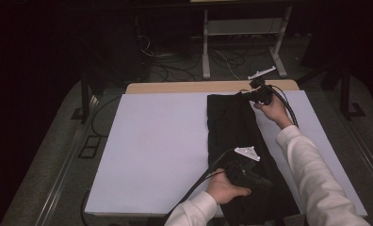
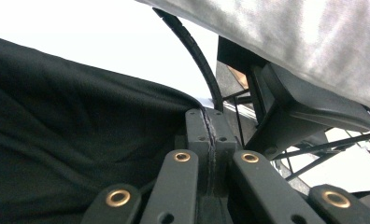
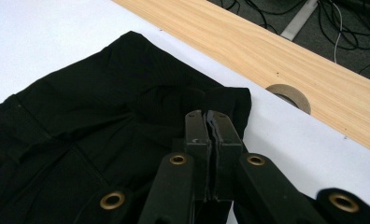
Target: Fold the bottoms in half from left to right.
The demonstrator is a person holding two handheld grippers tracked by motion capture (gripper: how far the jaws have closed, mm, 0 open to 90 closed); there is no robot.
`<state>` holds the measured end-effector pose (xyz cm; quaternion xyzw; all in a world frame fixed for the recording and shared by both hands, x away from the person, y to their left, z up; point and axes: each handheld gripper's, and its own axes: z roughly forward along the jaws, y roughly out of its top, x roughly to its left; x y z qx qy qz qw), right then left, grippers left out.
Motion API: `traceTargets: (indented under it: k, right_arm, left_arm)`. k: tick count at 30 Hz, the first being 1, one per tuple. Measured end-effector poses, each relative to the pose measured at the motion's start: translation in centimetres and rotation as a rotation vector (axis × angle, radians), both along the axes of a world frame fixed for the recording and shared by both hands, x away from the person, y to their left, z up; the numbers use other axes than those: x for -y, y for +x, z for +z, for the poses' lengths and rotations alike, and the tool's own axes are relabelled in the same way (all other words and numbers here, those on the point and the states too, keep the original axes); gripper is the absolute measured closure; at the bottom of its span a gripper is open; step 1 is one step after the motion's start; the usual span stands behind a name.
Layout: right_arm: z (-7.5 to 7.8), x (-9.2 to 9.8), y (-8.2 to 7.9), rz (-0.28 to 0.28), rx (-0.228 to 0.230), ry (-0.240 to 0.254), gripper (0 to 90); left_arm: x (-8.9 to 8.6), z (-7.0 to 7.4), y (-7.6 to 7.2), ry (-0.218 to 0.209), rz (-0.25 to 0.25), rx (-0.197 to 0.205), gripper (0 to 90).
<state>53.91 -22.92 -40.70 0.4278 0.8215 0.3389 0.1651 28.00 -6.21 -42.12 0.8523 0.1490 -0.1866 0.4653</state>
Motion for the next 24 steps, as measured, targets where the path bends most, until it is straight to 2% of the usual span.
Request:
traceTargets:
  k: [10,24]
  right_arm:
    - [-0.6,0.1,-0.1,0.0,-0.013,-0.025,86.4]
    - [-1.0,0.8,-0.2,-0.006,-0.019,-0.003,86.4]
  left_arm:
    - [1.9,-0.7,0.2,0.047,0.002,-0.024,88.7]
    - [5.1,-1.7,0.4,0.105,-0.015,-0.044,88.6]
